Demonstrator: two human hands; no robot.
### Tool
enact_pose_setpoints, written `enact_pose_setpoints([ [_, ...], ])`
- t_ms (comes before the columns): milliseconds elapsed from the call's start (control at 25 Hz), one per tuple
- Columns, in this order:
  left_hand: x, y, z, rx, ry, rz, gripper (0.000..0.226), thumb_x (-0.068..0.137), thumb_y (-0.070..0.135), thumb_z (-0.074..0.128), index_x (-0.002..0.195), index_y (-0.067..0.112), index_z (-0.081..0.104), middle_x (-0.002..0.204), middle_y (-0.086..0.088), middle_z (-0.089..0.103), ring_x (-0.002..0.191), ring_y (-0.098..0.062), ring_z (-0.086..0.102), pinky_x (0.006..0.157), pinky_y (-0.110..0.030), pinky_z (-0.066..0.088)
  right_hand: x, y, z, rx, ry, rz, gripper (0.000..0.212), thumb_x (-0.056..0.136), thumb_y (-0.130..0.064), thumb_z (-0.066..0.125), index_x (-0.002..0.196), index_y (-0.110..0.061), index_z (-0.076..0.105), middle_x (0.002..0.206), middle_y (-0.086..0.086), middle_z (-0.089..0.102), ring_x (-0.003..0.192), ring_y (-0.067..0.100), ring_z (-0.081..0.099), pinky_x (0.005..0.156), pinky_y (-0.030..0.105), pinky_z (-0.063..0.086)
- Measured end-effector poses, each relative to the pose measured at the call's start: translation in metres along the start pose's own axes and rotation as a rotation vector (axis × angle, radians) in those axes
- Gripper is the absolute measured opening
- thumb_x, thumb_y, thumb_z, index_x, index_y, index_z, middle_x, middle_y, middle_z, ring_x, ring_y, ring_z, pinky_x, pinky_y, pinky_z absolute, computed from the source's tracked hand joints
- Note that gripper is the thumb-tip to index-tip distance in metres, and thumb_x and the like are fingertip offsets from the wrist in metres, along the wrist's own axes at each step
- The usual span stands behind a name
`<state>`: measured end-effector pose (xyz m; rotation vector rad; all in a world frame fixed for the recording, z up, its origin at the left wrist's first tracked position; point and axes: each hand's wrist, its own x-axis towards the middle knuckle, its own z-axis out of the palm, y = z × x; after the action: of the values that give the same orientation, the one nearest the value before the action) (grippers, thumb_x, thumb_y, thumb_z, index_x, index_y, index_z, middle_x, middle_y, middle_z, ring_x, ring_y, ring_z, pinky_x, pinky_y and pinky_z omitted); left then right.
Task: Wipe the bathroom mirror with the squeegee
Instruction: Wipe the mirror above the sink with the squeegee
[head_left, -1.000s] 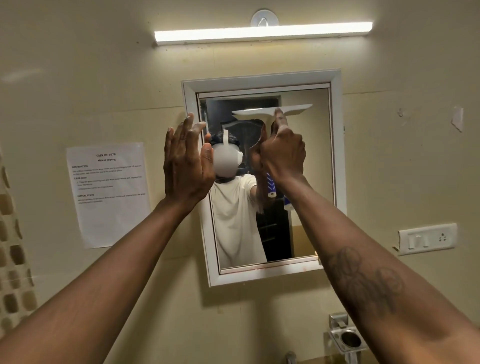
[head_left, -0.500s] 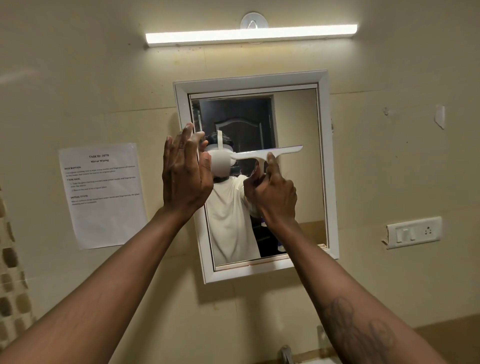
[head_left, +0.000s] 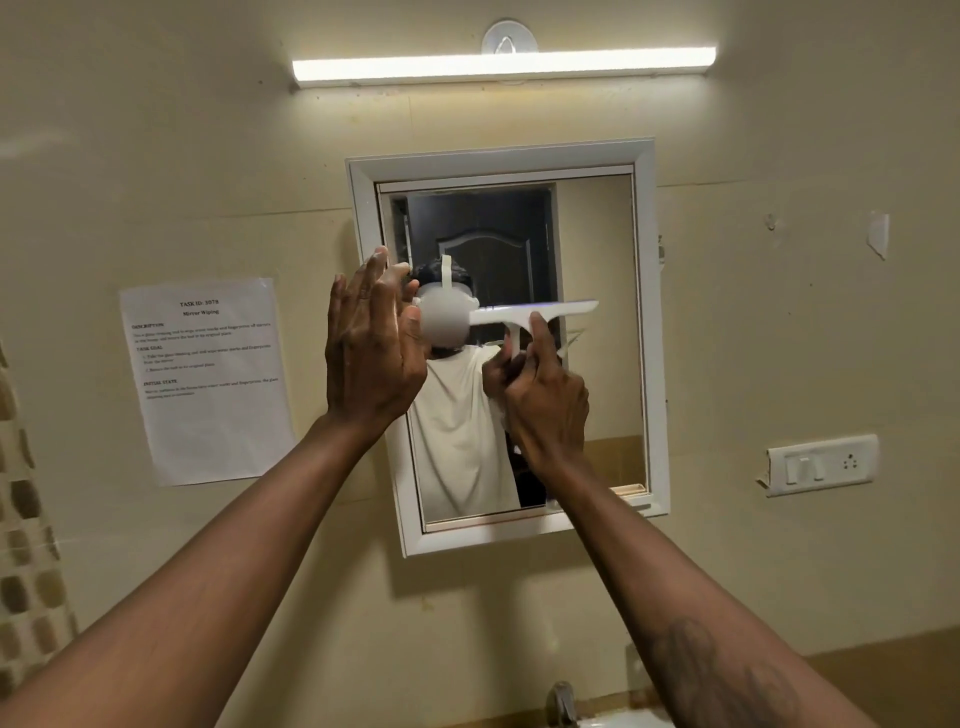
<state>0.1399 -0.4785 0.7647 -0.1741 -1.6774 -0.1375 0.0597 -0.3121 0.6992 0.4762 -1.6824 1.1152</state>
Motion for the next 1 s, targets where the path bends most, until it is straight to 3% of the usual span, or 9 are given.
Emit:
enact_pose_setpoints([
  [120, 0.007, -0.007, -0.010, -0.001, 0.018, -0.009, 0.046, 0.103, 0.023, 0.044, 0.147, 0.008, 0.048, 0.165, -0.014, 0.038, 0.155, -0.028, 0.034, 0.131, -0.049, 0.016, 0.044, -0.032, 0.007, 0.016, 0.035, -0.055, 0.052, 0.106, -0.025, 0.054, 0.154, -0.019, 0.038, 0.064, -0.004, 0.055, 0.049, 0.004, 0.051, 0.048, 0.030, 0.053],
  [280, 0.011, -0.022, -0.018, 0.027, 0.034, 0.000, 0.045, 0.102, 0.018, 0.047, 0.146, 0.008, 0.049, 0.165, -0.013, 0.038, 0.155, -0.026, 0.035, 0.131, -0.049, 0.018, 0.101, -0.067, 0.021, 0.001, 0.081, -0.102, 0.050, 0.104, -0.015, 0.045, 0.154, -0.014, 0.040, 0.059, -0.005, 0.050, 0.046, 0.005, 0.047, 0.041, 0.023, 0.042],
  [440, 0.012, -0.036, -0.021, 0.043, 0.052, -0.011, 0.046, 0.101, 0.013, 0.050, 0.146, 0.007, 0.049, 0.164, -0.013, 0.040, 0.153, -0.027, 0.038, 0.130, -0.050, 0.019, 0.115, -0.077, 0.037, -0.025, 0.034, -0.139, 0.059, 0.100, -0.015, 0.045, 0.157, -0.010, 0.034, 0.063, 0.000, 0.057, 0.053, 0.013, 0.057, 0.049, 0.030, 0.051],
  [640, 0.007, -0.046, -0.016, 0.019, 0.060, -0.006, 0.049, 0.101, 0.015, 0.047, 0.149, 0.010, 0.041, 0.160, -0.014, 0.045, 0.152, -0.029, 0.040, 0.131, -0.049, 0.018, 0.091, -0.062, 0.056, -0.090, 0.087, -0.118, 0.058, 0.101, -0.020, 0.053, 0.157, -0.017, 0.036, 0.060, -0.004, 0.055, 0.047, 0.009, 0.053, 0.044, 0.026, 0.048],
  [840, -0.002, -0.045, -0.012, -0.011, 0.039, -0.022, 0.046, 0.101, 0.016, 0.046, 0.146, 0.006, 0.049, 0.163, -0.013, 0.041, 0.152, -0.030, 0.040, 0.130, -0.051, 0.021, 0.028, -0.029, 0.064, -0.132, 0.084, -0.141, 0.064, 0.101, -0.046, 0.050, 0.157, -0.024, 0.030, 0.063, -0.005, 0.049, 0.046, 0.000, 0.039, 0.050, 0.025, 0.051],
  [1000, -0.007, -0.041, -0.011, -0.028, 0.022, -0.017, 0.045, 0.102, 0.018, 0.045, 0.145, 0.007, 0.050, 0.162, -0.014, 0.042, 0.151, -0.030, 0.041, 0.129, -0.052, 0.022, -0.009, -0.014, 0.066, -0.167, 0.064, -0.088, 0.061, 0.104, -0.041, 0.053, 0.158, -0.026, 0.029, 0.056, -0.005, 0.043, 0.044, 0.008, 0.044, 0.049, 0.033, 0.055],
])
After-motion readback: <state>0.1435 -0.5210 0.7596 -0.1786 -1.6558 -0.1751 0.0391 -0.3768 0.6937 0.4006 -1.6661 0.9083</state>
